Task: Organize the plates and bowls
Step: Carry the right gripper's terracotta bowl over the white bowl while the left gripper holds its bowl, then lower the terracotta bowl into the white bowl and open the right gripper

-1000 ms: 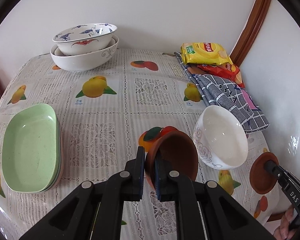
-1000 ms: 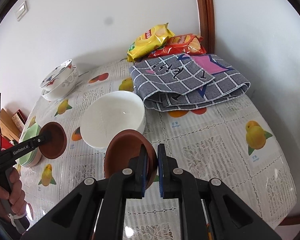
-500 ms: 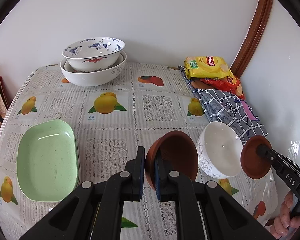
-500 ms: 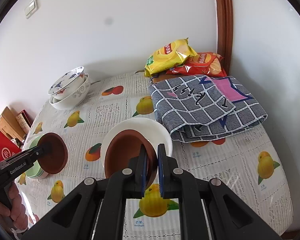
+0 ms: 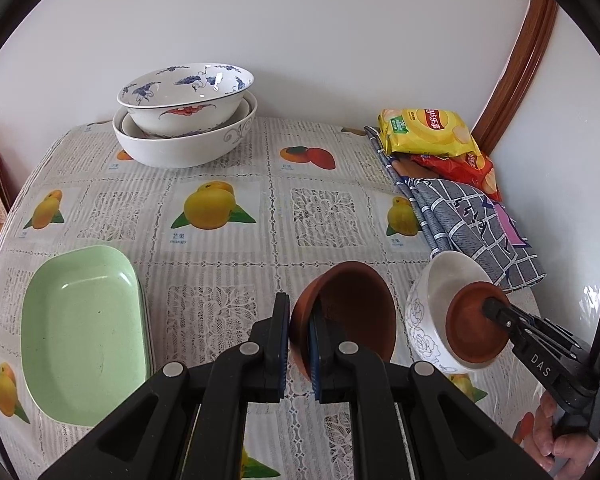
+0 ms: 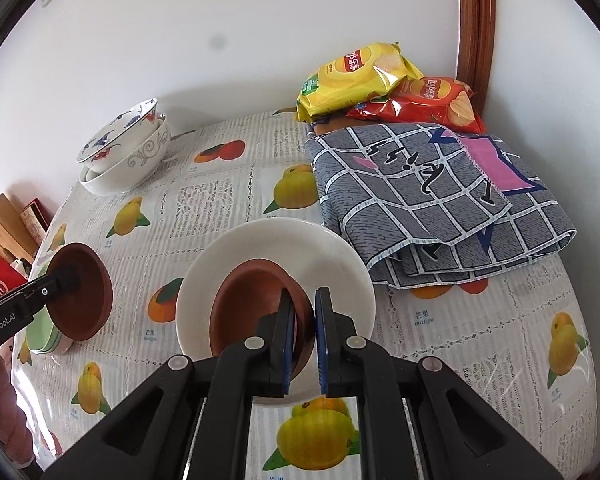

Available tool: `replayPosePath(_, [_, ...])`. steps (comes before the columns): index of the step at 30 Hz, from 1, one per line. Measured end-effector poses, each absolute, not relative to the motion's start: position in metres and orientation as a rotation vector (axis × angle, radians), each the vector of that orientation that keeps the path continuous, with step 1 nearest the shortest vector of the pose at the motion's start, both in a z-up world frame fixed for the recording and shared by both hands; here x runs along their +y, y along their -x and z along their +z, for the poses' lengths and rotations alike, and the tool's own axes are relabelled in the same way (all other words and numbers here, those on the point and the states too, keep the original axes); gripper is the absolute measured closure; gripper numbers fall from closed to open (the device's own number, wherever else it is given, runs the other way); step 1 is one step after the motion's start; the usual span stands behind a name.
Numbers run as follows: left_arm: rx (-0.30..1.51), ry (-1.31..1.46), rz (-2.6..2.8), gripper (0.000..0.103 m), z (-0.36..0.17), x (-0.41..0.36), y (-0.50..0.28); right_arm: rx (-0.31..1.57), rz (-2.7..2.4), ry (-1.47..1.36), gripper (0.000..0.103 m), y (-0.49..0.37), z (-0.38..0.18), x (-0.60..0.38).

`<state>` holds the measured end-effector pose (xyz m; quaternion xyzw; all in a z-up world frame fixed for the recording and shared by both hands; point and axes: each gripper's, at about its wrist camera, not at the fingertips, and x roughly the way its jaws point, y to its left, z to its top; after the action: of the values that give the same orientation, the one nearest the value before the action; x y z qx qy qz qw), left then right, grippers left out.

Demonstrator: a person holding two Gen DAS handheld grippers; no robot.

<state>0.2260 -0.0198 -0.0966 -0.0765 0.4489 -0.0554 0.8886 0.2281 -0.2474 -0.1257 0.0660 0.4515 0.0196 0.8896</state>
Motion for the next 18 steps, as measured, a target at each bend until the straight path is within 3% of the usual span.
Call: replayPosePath(18, [0.952,0.152,-0.14,0.094,-0.109,-0.029,-0.244,1.002,0.044,-0.098,0.093,-0.251,-0.148,-0.24])
